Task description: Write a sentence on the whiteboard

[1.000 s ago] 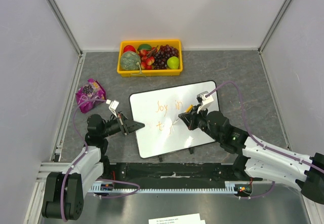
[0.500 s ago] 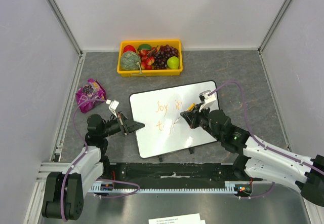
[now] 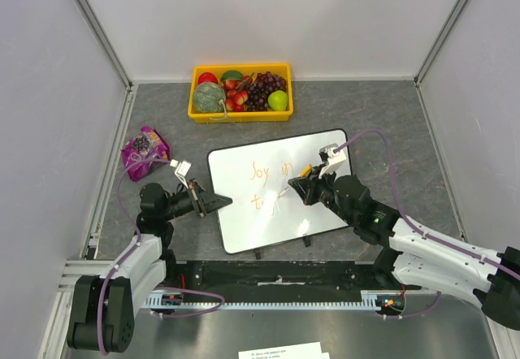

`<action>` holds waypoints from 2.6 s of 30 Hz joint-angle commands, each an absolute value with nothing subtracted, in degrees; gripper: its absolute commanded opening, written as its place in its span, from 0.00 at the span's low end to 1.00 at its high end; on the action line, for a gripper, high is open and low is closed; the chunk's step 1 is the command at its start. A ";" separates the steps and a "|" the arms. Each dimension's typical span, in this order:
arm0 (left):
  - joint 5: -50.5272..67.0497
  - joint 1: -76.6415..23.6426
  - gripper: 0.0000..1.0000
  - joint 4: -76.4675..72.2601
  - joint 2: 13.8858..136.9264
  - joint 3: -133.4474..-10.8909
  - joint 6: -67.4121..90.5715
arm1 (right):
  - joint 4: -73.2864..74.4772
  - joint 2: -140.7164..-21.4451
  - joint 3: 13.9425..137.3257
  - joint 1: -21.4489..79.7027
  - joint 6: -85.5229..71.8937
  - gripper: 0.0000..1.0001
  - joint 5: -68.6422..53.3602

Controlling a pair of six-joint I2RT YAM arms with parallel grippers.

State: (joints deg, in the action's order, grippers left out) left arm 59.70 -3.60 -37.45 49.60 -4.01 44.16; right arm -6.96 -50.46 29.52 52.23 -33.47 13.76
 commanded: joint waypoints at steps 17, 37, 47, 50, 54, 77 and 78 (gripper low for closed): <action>59.77 -3.69 0.02 -38.06 49.66 -2.81 38.58 | -6.77 -50.71 26.90 51.68 -32.96 0.00 9.67; 59.85 -3.69 0.02 -38.23 49.75 -2.81 38.67 | -2.90 -48.34 27.24 51.68 -32.08 0.00 14.41; 59.85 -3.60 0.02 -38.14 49.92 -2.90 38.67 | -4.04 -46.15 31.99 51.15 -29.44 0.00 11.87; 59.85 -3.60 0.02 -38.15 49.75 -2.81 38.76 | -4.92 -45.44 32.52 51.15 -29.44 0.00 11.86; 59.85 -3.69 0.02 -38.23 49.75 -2.81 38.76 | -5.19 -45.61 32.61 50.89 -29.09 0.00 13.01; 59.94 -3.69 0.02 -38.32 49.48 -2.72 38.67 | -10.02 -48.25 26.55 49.66 -31.73 0.00 11.07; 59.94 -3.69 0.02 -38.23 49.57 -2.72 38.67 | -9.76 -48.08 26.37 49.66 -31.64 0.00 11.34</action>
